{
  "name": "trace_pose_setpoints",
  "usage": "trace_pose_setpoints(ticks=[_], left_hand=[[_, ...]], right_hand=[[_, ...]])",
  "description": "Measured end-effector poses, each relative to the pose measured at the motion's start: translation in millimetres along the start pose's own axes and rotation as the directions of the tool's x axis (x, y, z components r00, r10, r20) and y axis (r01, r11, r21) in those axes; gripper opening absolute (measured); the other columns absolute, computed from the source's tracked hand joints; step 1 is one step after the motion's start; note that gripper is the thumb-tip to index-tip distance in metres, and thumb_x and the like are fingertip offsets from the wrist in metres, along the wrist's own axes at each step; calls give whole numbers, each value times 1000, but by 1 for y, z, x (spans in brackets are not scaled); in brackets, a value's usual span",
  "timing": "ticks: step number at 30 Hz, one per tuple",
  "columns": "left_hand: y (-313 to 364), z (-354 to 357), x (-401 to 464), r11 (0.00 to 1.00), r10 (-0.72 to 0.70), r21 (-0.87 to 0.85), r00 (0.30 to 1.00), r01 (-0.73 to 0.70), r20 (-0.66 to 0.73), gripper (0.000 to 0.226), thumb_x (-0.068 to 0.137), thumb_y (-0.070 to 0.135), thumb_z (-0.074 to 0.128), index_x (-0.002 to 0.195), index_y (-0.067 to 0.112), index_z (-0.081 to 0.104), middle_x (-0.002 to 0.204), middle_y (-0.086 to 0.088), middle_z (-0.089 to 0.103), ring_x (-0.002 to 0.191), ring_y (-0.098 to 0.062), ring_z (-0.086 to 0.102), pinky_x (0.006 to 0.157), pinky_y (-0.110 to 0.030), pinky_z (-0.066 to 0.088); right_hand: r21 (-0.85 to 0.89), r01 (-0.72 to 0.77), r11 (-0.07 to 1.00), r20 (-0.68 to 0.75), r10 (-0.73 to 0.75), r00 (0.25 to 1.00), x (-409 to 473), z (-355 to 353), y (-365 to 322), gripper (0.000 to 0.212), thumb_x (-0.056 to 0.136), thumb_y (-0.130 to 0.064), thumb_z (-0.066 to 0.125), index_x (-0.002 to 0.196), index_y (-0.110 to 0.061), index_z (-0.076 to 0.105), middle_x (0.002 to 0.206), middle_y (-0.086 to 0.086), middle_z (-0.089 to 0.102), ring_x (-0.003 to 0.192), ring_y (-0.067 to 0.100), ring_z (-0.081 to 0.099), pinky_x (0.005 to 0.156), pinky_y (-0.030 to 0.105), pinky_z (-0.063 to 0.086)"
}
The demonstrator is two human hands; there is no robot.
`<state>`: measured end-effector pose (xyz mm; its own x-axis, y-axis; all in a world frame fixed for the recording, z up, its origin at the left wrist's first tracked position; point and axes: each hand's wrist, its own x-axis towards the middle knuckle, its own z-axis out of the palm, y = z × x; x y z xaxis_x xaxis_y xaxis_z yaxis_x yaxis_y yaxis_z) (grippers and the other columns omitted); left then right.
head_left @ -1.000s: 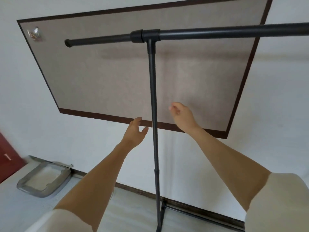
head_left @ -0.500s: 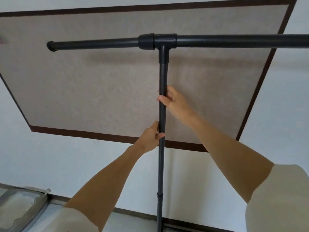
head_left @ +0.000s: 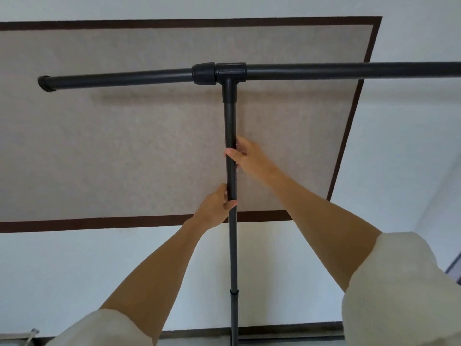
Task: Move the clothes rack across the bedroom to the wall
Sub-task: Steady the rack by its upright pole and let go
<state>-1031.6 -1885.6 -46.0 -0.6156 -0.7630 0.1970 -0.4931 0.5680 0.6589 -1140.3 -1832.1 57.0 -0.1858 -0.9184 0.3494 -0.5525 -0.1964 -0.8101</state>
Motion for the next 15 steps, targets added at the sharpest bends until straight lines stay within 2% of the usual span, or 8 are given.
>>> trace_pose_setpoints(ticks=[4, 8, 10, 12, 15], left_hand=[[10, -9, -12, 1000, 11, -24, 999, -10, 41, 39, 85, 20, 60, 121, 13, 46, 117, -10, 64, 105, -26, 61, 80, -25, 46], [16, -23, -30, 997, 50, -65, 999, -50, -1, 42, 87, 18, 58, 126, 17, 44, 122, -6, 61, 112, -23, 57, 85, -24, 43], [20, -35, -35, 996, 74, -52, 993, -79, -95, 42, 90, 21, 54, 130, 20, 43, 128, -4, 56, 117, -22, 53, 90, -26, 41], [27, -51, -38, 994, 107, 17, 961, -106, -254, 43, 90, 24, 52, 132, 20, 42, 133, -4, 52, 118, -20, 52, 93, -25, 39], [52, -78, -43, 957, 283, 205, 816, -205, -504, 38, 90, 22, 51, 127, 16, 47, 130, -7, 53, 115, -21, 53, 91, -24, 39]], right_hand=[[-111, 17, 994, 25, -14, 1000, -15, -4, -4, 31, 94, -22, 49, 114, 0, 57, 115, 23, 64, 106, 32, 60, 90, 36, 49], [-192, 84, 978, 65, -73, 995, -33, -13, -11, 28, 95, -25, 48, 112, -8, 62, 110, 8, 67, 101, 18, 60, 81, 18, 42], [-268, 105, 958, 67, -90, 994, -38, -19, -13, 30, 96, -25, 44, 115, -9, 61, 111, 9, 66, 101, 18, 60, 84, 19, 41], [-352, 100, 931, 52, -87, 995, -40, -27, -18, 30, 96, -22, 43, 114, -6, 61, 112, 14, 66, 103, 25, 61, 84, 25, 42], [-476, 62, 877, 45, -46, 998, -39, -44, -32, 27, 95, -15, 42, 108, -4, 63, 112, 17, 66, 103, 29, 61, 86, 30, 44]])
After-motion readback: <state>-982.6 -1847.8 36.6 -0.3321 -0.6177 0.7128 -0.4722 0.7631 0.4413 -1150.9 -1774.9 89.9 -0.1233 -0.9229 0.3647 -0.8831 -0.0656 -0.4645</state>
